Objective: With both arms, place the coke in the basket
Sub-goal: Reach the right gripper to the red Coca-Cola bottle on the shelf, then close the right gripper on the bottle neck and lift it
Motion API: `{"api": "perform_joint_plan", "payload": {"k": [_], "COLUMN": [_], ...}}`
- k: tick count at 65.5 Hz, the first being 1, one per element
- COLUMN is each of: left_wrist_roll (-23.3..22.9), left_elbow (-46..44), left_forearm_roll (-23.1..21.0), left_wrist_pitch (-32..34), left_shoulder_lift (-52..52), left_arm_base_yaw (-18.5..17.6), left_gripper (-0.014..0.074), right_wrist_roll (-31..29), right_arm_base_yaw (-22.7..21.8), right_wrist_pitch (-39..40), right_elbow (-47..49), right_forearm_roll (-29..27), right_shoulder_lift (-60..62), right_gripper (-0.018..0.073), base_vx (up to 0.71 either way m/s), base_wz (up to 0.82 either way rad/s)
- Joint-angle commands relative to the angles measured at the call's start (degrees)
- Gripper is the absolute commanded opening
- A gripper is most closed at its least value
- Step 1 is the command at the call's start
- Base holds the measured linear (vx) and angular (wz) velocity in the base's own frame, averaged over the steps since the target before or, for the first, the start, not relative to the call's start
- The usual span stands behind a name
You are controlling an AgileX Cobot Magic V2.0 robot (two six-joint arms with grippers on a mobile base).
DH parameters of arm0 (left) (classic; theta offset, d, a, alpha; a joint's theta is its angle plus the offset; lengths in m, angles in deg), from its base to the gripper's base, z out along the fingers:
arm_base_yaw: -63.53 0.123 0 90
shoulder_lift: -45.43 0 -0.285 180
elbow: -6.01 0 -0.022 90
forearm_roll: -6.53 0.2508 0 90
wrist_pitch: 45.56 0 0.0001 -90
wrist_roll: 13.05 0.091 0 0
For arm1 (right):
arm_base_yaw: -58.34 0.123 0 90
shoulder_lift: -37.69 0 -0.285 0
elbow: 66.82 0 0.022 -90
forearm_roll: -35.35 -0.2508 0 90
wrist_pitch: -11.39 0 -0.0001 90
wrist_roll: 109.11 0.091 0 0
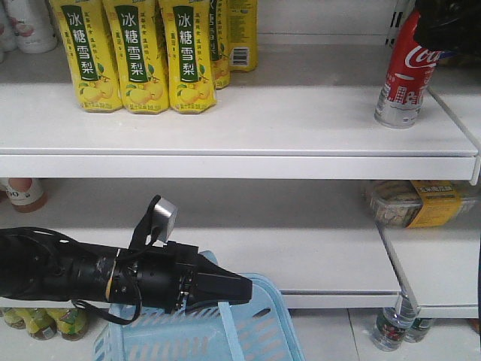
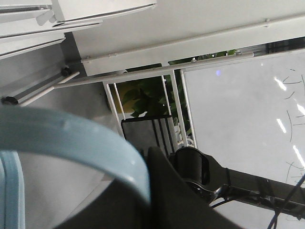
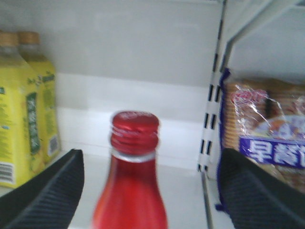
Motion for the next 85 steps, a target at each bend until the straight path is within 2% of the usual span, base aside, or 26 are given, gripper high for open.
{"api": "perform_joint_plan", "payload": {"k": [1, 25, 32, 39, 54, 64, 85], "left_wrist_roll": [0.10, 0.10, 0.10, 0.10, 0.10, 0.10, 0.10], "left_elbow": [-1.04, -1.04, -1.04, -1.04, -1.04, -1.04, -1.04], "left_forearm_roll": [-3.40, -3.40, -3.40, -3.40, -3.40, -3.40, -3.40], "left_wrist_pitch": [12.58, 12.58, 12.58, 12.58, 12.58, 12.58, 12.58], "left_shoulder_lift": [2.41, 2.41, 2.41, 2.41, 2.41, 2.41, 2.41], "left_arm_base_yaw": [-0.21, -0.21, -0.21, -0.21, -0.21, -0.21, -0.21], "left_gripper": [-0.0006, -0.0006, -0.0006, -0.0006, -0.0006, -0.0006, -0.0006], "right_wrist_roll": [-0.05, 0.48, 1.31, 2.85, 2.88, 2.42, 2.11], "right_arm_base_yaw": [0.75, 0.67, 0.67, 0.67, 3.65, 5.95, 7.64], "right_wrist_pitch": [6.72, 7.15, 5.44, 4.23, -0.94, -3.82, -6.54], "right_elbow": [2.10, 5.90, 7.09, 7.09, 7.09, 7.09, 7.09], "right_forearm_roll": [0.48, -0.48, -0.48, -0.41, -0.42, 1.22, 1.61], "right_shoulder_lift": [0.38, -5.51, -6.33, -6.40, -5.91, -4.88, 0.02], "right_gripper": [0.0560, 0.0559, 0.0522, 0.0398, -0.0016, -0.0010, -0.0009], "base_vx": [0.00, 0.00, 0.00, 0.00, 0.00, 0.00, 0.00], "base_wz": [0.00, 0.00, 0.00, 0.00, 0.00, 0.00, 0.00]}}
